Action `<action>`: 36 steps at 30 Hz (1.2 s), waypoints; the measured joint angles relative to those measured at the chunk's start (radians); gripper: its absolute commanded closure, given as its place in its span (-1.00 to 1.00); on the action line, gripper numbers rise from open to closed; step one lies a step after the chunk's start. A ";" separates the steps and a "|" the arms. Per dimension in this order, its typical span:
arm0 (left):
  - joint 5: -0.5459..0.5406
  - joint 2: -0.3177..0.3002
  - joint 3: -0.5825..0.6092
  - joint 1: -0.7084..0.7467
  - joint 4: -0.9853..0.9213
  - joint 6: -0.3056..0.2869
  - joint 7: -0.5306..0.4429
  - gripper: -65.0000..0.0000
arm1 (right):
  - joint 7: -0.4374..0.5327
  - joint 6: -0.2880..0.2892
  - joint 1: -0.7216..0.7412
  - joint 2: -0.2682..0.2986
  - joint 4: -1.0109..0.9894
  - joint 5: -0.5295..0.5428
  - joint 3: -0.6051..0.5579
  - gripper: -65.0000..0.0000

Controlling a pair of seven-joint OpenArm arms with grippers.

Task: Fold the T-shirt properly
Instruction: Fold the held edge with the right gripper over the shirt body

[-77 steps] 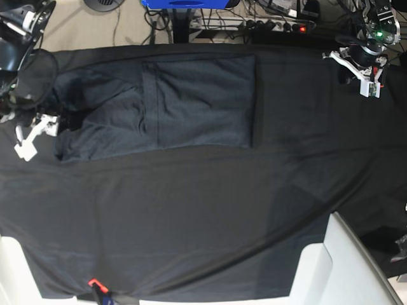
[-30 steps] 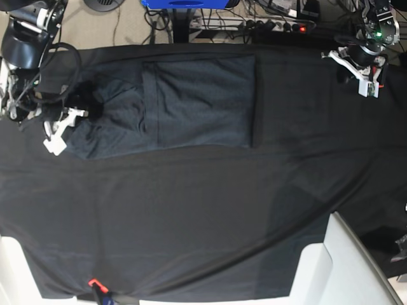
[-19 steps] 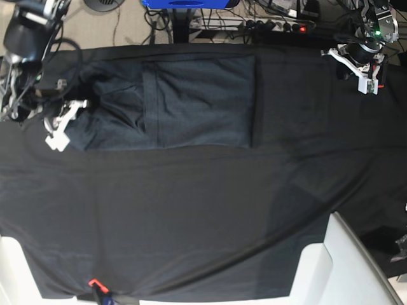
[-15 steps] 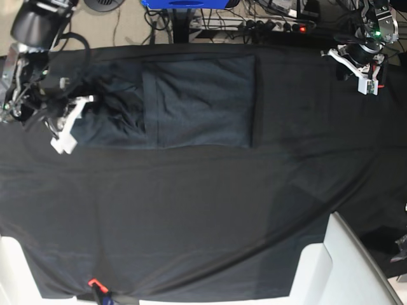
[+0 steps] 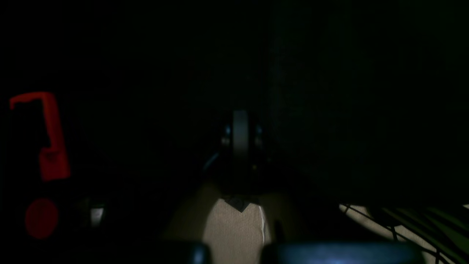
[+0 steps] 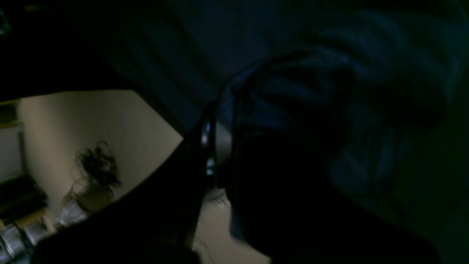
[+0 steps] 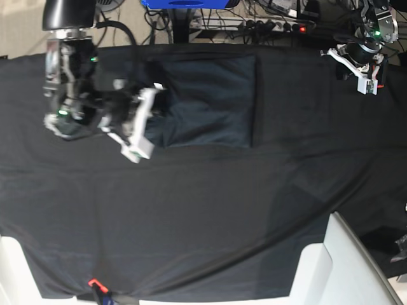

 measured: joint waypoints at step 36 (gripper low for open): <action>0.003 0.000 -0.004 0.000 0.000 0.000 0.000 1.00 | 0.335 -0.579 0.131 0.015 -0.223 0.000 -0.492 0.98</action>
